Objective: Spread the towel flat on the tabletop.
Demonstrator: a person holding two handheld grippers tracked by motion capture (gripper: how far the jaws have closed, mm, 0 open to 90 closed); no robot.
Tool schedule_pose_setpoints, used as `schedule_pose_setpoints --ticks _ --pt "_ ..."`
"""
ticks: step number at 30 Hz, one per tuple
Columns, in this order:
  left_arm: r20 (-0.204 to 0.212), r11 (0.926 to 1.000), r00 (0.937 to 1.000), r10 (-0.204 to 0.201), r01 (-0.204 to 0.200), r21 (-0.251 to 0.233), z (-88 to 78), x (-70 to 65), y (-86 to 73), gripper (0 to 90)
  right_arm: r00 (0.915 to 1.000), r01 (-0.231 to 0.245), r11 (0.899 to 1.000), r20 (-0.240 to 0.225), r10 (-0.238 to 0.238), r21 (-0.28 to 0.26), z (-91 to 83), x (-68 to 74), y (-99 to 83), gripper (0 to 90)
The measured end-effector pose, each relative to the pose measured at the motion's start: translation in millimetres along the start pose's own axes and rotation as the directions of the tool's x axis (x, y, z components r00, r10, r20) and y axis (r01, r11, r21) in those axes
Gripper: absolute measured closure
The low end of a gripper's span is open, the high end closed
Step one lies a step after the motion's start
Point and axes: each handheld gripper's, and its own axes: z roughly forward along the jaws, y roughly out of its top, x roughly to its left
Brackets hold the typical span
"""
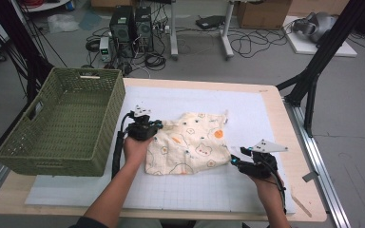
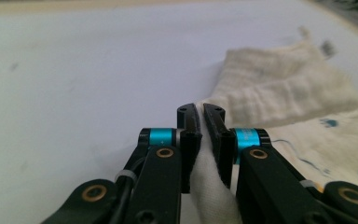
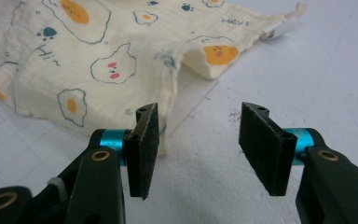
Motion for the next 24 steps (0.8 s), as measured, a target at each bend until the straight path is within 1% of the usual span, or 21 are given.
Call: schedule_pose_setpoints --ticks 1,2,3,4,6,7,8,9,10,11,13,14,16,17,18,20,21,22,23,24 --pt "-0.034 0.9999 0.9994 -0.006 0.006 0.011 0.5 3.4 -1.2 76.8 1.0 -0.003 1.0 0.001 0.003 -0.001 0.3 0.4 0.1 47.6" --pt "-0.061 0.9999 0.9981 -0.004 0.005 0.015 -0.7 6.1 -1.4 69.1 1.0 -0.001 1.0 0.002 0.001 -0.005 0.9 0.9 0.3 47.7" --pt "-0.07 1.0 0.9976 0.0 0.0 -0.001 -2.9 7.8 -1.2 64.8 1.0 -0.002 1.0 0.004 0.002 -0.004 1.2 1.7 0.6 48.0" --pt "-0.069 0.9997 0.9975 0.011 -0.012 -0.022 -5.1 8.1 -0.6 61.9 1.0 0.003 1.0 0.003 -0.003 -0.005 1.5 2.2 0.8 48.5" --pt "-0.084 0.9967 0.9955 0.043 -0.049 -0.066 -10.0 6.4 -0.5 56.2 1.0 0.007 1.0 -0.007 -0.007 -0.014 1.7 4.0 1.2 50.2" --pt "-0.08 0.9957 0.9954 0.052 -0.058 -0.073 -11.8 5.6 -0.6 54.3 0.9998 0.012 0.999 -0.017 -0.013 -0.032 1.6 5.3 1.8 51.6" --pt "-0.075 0.9951 0.995 0.065 -0.07 -0.07 -13.0 5.2 -0.9 53.3 0.9994 0.022 0.999 -0.027 -0.023 -0.048 1.2 7.0 2.8 54.4" --pt "-0.066 0.995 0.9957 0.065 -0.069 -0.072 -13.4 4.5 -2.2 51.9 0.9985 0.036 0.998 -0.04 -0.038 -0.061 1.3 8.7 3.9 57.5" --pt "-0.049 0.9948 0.9961 0.073 -0.077 -0.067 -14.2 4.4 -3.7 51.6 0.9973 0.036 0.998 -0.062 -0.039 -0.06 3.1 10.9 4.8 59.7" --pt "-0.041 0.9949 0.9961 0.079 -0.081 -0.059 -14.5 3.4 -5.7 51.6 0.9958 0.044 0.998 -0.078 -0.047 -0.041 6.3 12.8 5.1 61.6" --pt "-0.009 0.9942 0.9955 0.094 -0.094 -0.051 -15.6 1.9 -10.8 51.6 0.993 0.087 0.996 -0.08 -0.087 -0.001 13.5 18.1 4.2 64.1" --pt "0.001 0.9935 0.9946 0.104 -0.104 -0.046 -16.3 1.1 -13.7 51.8 0.9917 0.097 0.995 -0.086 -0.096 0.009 16.3 20.6 3.8 64.9" --pt "0.025 0.9921 0.9922 0.123 -0.122 -0.03 -17.6 0.3 -19.3 51.9 0.9886 0.119 0.993 -0.094 -0.118 0.011 20.1 24.0 4.8 66.0" --pt "0.043 0.9924 0.9917 0.121 -0.12 -0.025 -17.1 -0.1 -22.0 51.9 0.9875 0.123 0.992 -0.101 -0.121 0.014 22.2 25.9 5.3 65.8" --pt "0.062 0.9912 0.9892 0.133 -0.132 -0.011 -16.7 0.2 -24.0 51.6 0.9863 0.131 0.991 -0.103 -0.128 0.02 25.0 27.6 5.6 64.9" --pt "0.081 0.9908 0.9881 0.131 -0.133 0.023 -14.8 -0.4 -27.0 49.2 0.9846 0.153 0.987 -0.094 -0.148 0.048 32.8 31.4 5.0 61.2" --pt "0.079 0.9887 0.9872 0.139 -0.143 0.046 -13.5 -0.5 -27.8 47.4 0.9848 0.16 0.985 -0.081 -0.154 0.071 37.4 33.3 4.2 61.1" --pt "0.073 0.9872 0.9873 0.141 -0.146 0.065 -12.1 -1.1 -28.7 44.4 0.9843 0.17 0.979 -0.067 -0.164 0.112 42.5 35.4 3.7 61.7" --pt "0.065 0.9849 0.9868 0.148 -0.153 0.08 -10.9 -2.0 -29.6 43.1 0.9852 0.168 0.979 -0.056 -0.162 0.116 45.4 36.2 3.6 64.3" --pt "0.059 0.981 0.9848 0.163 -0.169 0.096 -10.2 -2.7 -30.7 43.1 0.988 0.151 0.98 -0.051 -0.146 0.126 46.1 35.9 5.2 68.4"
